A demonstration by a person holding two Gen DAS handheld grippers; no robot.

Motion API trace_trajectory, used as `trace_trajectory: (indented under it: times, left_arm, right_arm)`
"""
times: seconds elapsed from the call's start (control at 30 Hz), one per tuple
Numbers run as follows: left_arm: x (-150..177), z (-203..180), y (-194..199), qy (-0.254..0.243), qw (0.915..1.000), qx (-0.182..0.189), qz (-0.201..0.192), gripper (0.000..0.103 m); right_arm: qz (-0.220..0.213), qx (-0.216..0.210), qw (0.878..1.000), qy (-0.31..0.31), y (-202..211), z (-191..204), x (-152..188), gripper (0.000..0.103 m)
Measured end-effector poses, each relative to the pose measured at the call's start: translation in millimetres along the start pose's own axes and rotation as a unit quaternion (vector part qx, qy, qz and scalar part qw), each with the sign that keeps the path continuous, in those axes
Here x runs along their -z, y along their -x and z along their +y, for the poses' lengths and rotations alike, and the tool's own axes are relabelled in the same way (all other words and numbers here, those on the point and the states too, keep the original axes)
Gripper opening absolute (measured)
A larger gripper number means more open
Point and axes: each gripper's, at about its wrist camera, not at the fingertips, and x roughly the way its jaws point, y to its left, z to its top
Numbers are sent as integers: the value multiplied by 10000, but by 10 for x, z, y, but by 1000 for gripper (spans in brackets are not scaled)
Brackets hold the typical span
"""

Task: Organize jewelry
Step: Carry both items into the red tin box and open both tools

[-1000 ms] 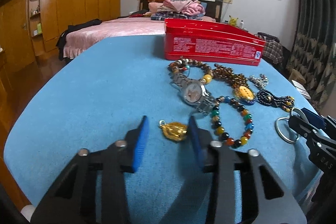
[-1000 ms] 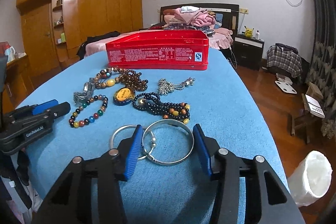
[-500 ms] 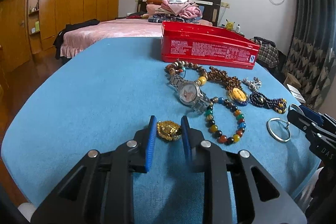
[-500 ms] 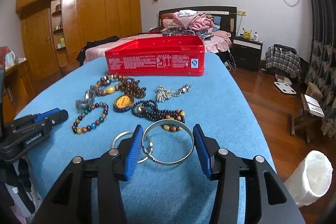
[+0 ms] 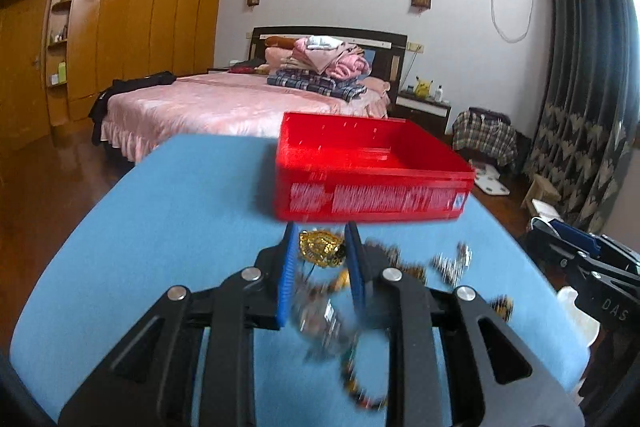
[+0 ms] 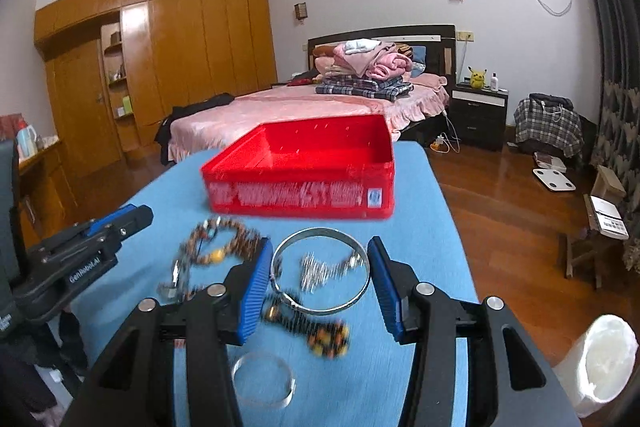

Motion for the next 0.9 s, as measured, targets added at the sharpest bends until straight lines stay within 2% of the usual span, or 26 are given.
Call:
trace_trajectory:
  times: [0.2, 0.37, 0.6, 0.8, 0.83, 0.87, 0.9]
  left_arm:
    - [-430, -85, -383, 95, 9998, 120, -114, 22]
    - [-710, -134, -789, 123, 9998, 181, -44, 22]
    - [-818, -75, -1246, 217, 9992, 201, 259, 22]
    - [-829, 11, -1481, 248, 9985, 177, 454, 25]
    - [-834, 24, -1499, 274, 9983, 193, 485, 29]
    - [-840, 43, -1500, 298, 9981, 188, 501, 43]
    - [-845, 60, -1491, 306, 9982, 177, 475, 52]
  right_arm:
    - [-63, -57, 9999, -107, -352, -28, -452, 49]
    - [82, -70, 9997, -198, -861, -56, -739, 49]
    - [396, -39, 9990, -199, -1404, -44, -801, 48]
    - [583, -95, 9978, -297, -1626, -97, -791, 49]
    - [582, -59, 9978, -295, -1634, -105, -793, 49]
    - [555, -16, 9980, -288, -1623, -116, -793, 53]
    - [524, 24, 9982, -297, -1599, -130, -790, 57]
